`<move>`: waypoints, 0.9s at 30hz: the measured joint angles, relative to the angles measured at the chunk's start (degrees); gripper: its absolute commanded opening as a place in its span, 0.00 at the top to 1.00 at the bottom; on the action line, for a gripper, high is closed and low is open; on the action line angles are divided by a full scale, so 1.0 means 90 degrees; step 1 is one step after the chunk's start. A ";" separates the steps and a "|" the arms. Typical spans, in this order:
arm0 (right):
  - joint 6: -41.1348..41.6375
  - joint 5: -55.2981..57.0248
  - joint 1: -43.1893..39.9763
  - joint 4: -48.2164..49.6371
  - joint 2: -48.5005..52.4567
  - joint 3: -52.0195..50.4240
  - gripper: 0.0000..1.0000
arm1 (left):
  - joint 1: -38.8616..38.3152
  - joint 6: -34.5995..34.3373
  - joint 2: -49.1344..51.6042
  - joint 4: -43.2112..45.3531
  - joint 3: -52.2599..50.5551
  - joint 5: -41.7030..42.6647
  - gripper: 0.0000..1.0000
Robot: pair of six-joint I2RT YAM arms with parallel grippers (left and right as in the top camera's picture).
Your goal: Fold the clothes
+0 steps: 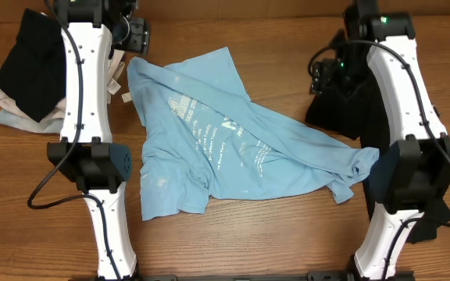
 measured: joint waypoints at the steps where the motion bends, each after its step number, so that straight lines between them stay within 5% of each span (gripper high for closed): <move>1: 0.0017 0.0012 -0.0097 0.0138 0.0002 -0.0257 0.21 | -0.0027 0.0000 -0.0017 -0.0024 0.0019 0.0112 0.25; 16: 0.0078 0.0000 -0.1681 0.3104 0.0002 -0.3150 0.26 | -0.0474 -0.0002 -0.0017 -0.0124 0.0024 0.0476 0.23; 27: 0.0289 0.0148 -0.2924 0.5008 -0.0209 -0.3706 0.27 | -0.0476 -0.0005 -0.0017 -0.0197 0.0024 0.0478 0.21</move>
